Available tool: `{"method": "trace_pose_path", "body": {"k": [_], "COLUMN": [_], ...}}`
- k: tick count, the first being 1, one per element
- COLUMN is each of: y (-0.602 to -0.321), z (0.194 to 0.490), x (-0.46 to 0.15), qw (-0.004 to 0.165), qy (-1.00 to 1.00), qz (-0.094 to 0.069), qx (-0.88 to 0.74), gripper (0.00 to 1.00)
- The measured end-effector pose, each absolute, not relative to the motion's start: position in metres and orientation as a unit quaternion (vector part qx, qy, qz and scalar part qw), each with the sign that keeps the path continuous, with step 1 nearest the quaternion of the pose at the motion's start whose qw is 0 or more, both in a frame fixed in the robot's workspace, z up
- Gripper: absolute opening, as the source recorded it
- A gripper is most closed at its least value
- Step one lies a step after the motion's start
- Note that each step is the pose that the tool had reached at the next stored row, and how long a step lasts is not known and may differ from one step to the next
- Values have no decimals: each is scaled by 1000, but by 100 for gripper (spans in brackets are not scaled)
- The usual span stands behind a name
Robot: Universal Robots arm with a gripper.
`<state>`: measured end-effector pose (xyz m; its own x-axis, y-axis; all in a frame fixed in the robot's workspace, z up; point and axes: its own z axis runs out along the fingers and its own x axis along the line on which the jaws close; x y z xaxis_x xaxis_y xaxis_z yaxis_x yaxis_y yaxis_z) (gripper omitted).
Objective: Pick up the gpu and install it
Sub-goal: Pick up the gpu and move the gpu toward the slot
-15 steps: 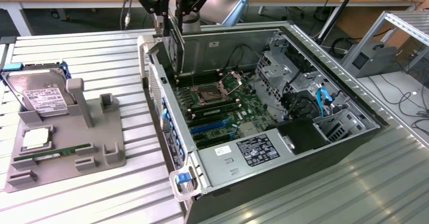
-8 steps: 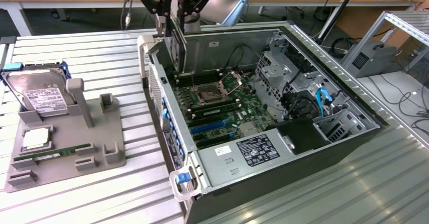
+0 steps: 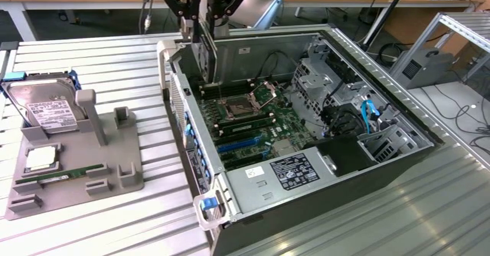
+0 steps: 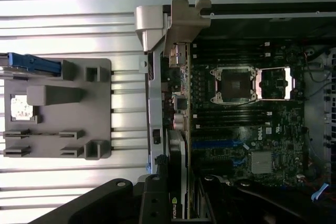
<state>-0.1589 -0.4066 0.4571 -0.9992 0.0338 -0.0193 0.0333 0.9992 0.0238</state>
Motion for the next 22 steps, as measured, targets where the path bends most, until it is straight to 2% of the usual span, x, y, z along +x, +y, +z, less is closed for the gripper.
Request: {"method": "trace_pose_path", "body": {"k": [22], "y": [-410], "z": [433], "x": [-148], "qw": [9], "qy": [1000], "qz": [10], "qx": [17], "gripper": [27]}}
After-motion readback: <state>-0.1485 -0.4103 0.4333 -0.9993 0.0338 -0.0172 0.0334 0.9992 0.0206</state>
